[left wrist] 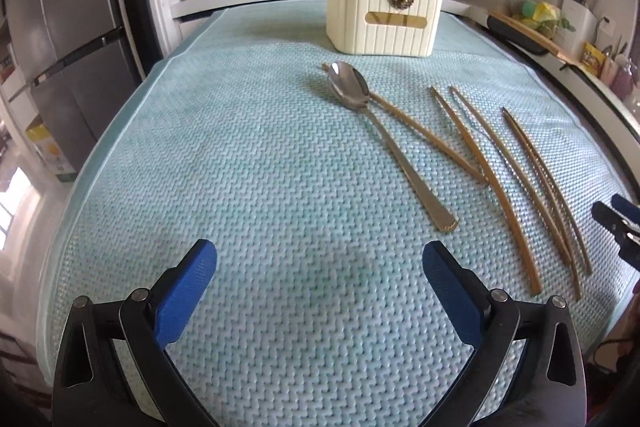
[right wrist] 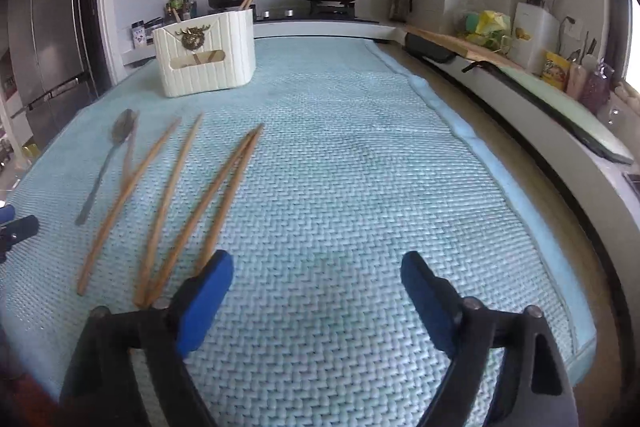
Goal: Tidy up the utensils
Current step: 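Withdraw both open tools from the holder toward the remaining utensils, then grasp the long metal spoon with the left tool while the right tool grasps a chopstick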
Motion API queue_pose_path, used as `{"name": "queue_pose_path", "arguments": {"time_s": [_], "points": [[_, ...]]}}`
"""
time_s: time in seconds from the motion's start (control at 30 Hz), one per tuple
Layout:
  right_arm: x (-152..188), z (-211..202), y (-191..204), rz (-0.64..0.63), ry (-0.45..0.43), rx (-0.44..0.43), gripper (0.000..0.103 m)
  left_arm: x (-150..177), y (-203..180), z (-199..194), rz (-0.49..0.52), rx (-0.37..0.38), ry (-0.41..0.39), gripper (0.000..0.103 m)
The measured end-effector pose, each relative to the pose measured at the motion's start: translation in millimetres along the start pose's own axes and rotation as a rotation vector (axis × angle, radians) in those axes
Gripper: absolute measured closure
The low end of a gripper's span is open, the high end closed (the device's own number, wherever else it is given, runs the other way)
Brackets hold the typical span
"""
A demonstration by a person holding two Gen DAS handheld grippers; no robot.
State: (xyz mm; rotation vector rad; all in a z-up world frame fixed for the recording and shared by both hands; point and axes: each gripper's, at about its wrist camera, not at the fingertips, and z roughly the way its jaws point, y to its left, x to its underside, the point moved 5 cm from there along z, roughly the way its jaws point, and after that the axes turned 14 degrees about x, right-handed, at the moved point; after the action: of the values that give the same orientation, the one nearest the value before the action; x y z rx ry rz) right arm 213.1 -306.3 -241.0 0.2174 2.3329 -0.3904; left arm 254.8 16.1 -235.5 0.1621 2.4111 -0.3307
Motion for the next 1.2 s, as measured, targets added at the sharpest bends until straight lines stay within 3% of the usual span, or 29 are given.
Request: {"name": "queue_pose_path", "arguments": {"time_s": [0.03, 0.1, 0.13, 0.3, 0.4, 0.7, 0.97, 1.1, 1.2], "points": [[-2.7, 6.0, 5.0, 0.004, 0.03, -0.043, 0.047, -4.7, -2.4, 5.6, -0.003, 0.01, 0.004, 0.0], [-7.3, 18.1, 15.0, 0.017, 0.087, -0.113, 0.069, -14.6, -6.8, 16.8, -0.018, 0.038, 0.009, 0.001], [-11.5, 20.6, 18.9, 0.022, 0.092, -0.132, 0.072, -19.1, -8.3, 21.6, -0.023, 0.048, 0.01, 0.001], [-32.9, 18.2, 44.9, -0.005, 0.062, -0.213, 0.072, -36.3, -8.0, 44.2, -0.032, 0.018, 0.027, 0.001], [-37.1, 31.0, 59.7, -0.064, 0.104, -0.18, 0.072, -39.4, -2.5, 64.8, -0.056, -0.014, 0.102, 0.0], [-57.3, 53.5, 61.3, -0.152, 0.105, -0.066, 0.076, -66.0, 23.0, 75.7, -0.129, -0.054, 0.07, 0.0], [-82.0, 81.4, 58.3, -0.125, 0.105, -0.119, 0.073, -86.8, 39.6, 86.5, -0.099, -0.028, 0.08, 0.0], [-85.6, 83.5, 64.1, -0.185, 0.125, -0.196, 0.052, -82.7, 43.3, 84.2, -0.006, 0.045, 0.12, 0.0], [-86.0, 85.1, 63.1, -0.243, 0.132, -0.156, 0.052, -72.4, 51.9, 74.3, 0.012, 0.054, 0.134, 0.0]]}}
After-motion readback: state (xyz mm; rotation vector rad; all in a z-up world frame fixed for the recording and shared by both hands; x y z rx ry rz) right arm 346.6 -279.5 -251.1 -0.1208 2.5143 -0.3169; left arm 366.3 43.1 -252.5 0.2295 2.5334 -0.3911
